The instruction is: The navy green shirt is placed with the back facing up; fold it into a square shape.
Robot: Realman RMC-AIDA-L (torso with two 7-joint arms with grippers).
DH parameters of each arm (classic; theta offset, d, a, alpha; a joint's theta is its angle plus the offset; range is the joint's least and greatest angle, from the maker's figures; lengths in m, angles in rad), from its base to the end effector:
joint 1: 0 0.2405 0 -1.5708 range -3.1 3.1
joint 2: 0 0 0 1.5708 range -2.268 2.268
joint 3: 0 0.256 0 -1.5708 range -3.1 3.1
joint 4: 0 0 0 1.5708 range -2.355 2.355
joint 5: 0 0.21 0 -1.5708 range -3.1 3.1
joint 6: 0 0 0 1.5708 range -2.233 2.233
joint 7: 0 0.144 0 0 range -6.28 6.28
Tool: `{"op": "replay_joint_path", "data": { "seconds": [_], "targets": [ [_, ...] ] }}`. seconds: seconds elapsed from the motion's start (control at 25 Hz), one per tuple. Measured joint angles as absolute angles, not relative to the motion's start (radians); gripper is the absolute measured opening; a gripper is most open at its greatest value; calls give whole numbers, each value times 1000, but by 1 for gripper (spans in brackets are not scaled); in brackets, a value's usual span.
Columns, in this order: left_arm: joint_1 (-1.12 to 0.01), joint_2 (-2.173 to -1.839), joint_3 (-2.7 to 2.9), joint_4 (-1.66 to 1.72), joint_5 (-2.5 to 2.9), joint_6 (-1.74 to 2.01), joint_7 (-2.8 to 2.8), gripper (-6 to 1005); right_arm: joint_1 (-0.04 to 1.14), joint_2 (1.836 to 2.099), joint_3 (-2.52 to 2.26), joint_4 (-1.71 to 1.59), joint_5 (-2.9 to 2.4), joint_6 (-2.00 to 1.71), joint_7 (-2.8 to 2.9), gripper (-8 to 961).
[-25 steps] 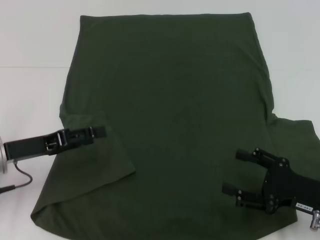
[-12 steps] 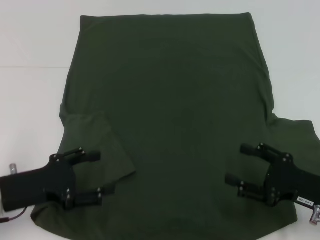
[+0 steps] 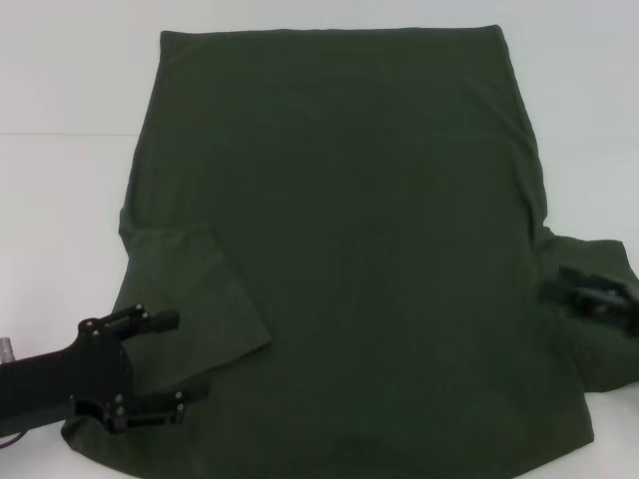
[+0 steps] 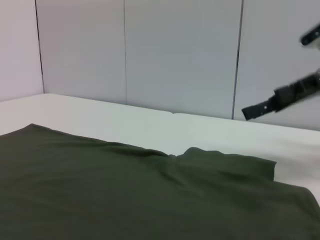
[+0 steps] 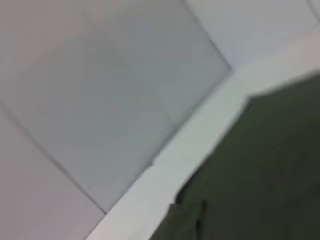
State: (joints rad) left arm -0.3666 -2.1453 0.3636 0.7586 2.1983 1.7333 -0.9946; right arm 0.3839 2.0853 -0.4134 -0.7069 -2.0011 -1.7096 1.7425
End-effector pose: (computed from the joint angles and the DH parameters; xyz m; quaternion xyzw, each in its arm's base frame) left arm -0.3160 0.2624 0.0155 -0.9418 -0.1313 -0.2286 0.2086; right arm 0.3072 0.2860 0.0414 -0.8184 0.4345 0.3492 0.1397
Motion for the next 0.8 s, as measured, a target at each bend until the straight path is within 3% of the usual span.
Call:
{"op": "replay_joint_path", "data": {
  "seconds": [0.2,0.52,0.8],
  "targets": [
    [-368,-2144,369,772,2202,1745,-994,896,366,2061,-401,-918,-2066,-1778,2186,911],
    [-366,-2144,385,783,2203,1745,-992,897,379,1956,-378,-965,-2270,-1782,2572,907],
    [-365,-2145,384,785,2203,1747,-991,896,361,1946,-303,-927,-2363,-1733,2587,907]
  ]
}}
